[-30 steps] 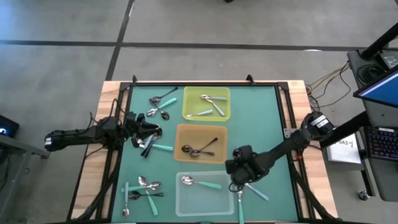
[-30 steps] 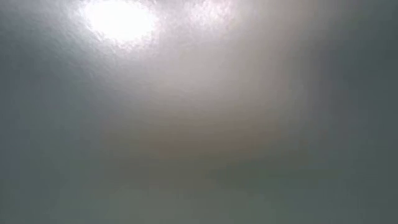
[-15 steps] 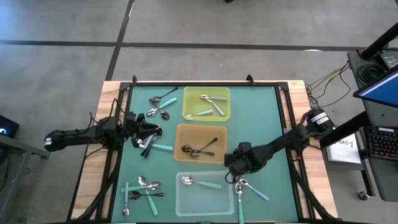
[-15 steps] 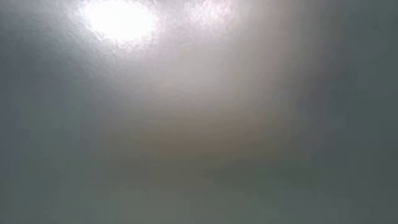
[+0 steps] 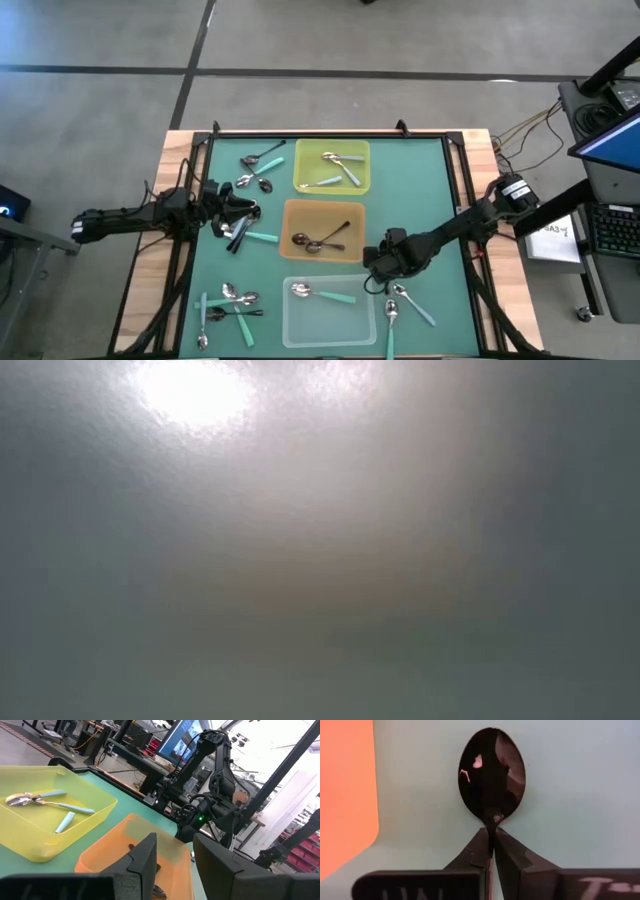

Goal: Sort silverware by color (type)
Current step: Put the black spoon into the orange bin

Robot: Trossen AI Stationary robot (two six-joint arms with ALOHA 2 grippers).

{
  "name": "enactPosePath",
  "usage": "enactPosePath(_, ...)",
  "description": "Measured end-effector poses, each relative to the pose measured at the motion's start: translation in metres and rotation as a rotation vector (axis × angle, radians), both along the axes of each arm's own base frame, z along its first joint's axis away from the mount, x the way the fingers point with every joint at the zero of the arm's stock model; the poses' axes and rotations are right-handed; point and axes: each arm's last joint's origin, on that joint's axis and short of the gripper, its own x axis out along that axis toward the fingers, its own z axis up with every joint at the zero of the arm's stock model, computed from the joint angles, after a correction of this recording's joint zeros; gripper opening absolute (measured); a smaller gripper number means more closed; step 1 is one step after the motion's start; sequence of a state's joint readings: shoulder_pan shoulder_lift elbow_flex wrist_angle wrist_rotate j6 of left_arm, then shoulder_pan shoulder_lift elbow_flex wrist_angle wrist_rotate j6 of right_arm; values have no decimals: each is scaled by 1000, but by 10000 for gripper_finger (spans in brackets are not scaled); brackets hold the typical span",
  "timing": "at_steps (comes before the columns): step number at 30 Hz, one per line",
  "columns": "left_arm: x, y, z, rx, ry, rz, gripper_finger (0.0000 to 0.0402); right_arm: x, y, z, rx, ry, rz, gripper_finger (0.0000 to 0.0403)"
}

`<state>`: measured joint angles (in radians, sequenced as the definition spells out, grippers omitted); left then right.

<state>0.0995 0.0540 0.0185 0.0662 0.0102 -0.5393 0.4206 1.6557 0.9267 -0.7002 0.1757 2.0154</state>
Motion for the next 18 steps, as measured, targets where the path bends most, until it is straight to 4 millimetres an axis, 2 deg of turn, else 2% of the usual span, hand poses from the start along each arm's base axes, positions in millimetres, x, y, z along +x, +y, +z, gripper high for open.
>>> enactPosePath(4,0,0,0,0,0,0,111,-3,-3,10,-7,-29,26,11)
enactPosePath(6,0,0,0,0,0,0,111,-7,-8,18,-64,-51,24,10)
enactPosePath(9,0,0,0,0,0,1,111,-8,-13,42,-135,-182,11,10)
enactPosePath(14,0,0,0,0,0,0,111,-6,-20,79,-385,-433,132,10)
enactPosePath(18,0,0,0,0,0,0,111,12,-28,107,-593,-612,261,9)
